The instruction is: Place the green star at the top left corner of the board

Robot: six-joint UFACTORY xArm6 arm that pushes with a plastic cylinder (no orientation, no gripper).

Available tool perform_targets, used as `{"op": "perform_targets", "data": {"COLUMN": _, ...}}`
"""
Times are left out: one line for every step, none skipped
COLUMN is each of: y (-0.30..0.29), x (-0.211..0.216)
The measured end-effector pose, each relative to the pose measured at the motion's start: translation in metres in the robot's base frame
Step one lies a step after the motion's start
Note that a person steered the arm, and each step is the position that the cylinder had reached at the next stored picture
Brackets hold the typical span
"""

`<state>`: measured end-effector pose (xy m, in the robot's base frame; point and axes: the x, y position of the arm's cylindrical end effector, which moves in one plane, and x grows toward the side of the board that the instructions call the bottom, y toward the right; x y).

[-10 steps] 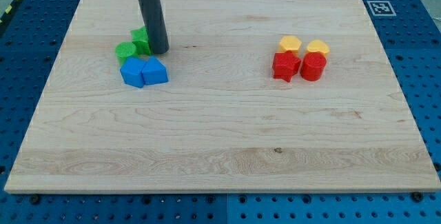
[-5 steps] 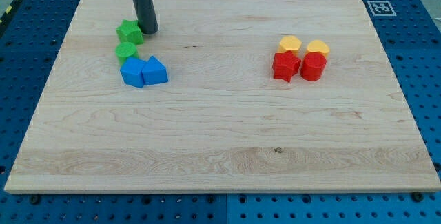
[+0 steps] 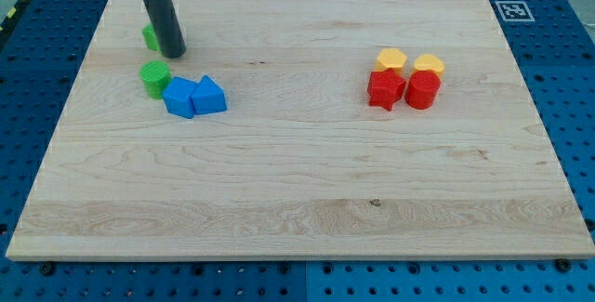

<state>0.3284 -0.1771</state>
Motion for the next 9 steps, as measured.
{"op": "perform_targets", "data": {"y": -0.001, "x": -0.011}}
{"op": "perform_targets", "data": {"y": -0.002, "x": 0.002}}
{"op": "perform_targets", "data": {"y": -0.004, "x": 0.018}}
{"op": "perform_targets", "data": {"y": -0.009, "x": -0.015}}
{"op": "perform_targets", "data": {"y": -0.002, "x": -0.046}}
{"op": "perform_targets", "data": {"y": -0.002, "x": -0.025}}
{"op": "perform_targets", "data": {"y": -0.014, "x": -0.002}}
{"op": "perform_targets", "data": {"y": -0.027, "x": -0.012}}
{"op": "perform_targets", "data": {"y": -0.027, "x": -0.041}}
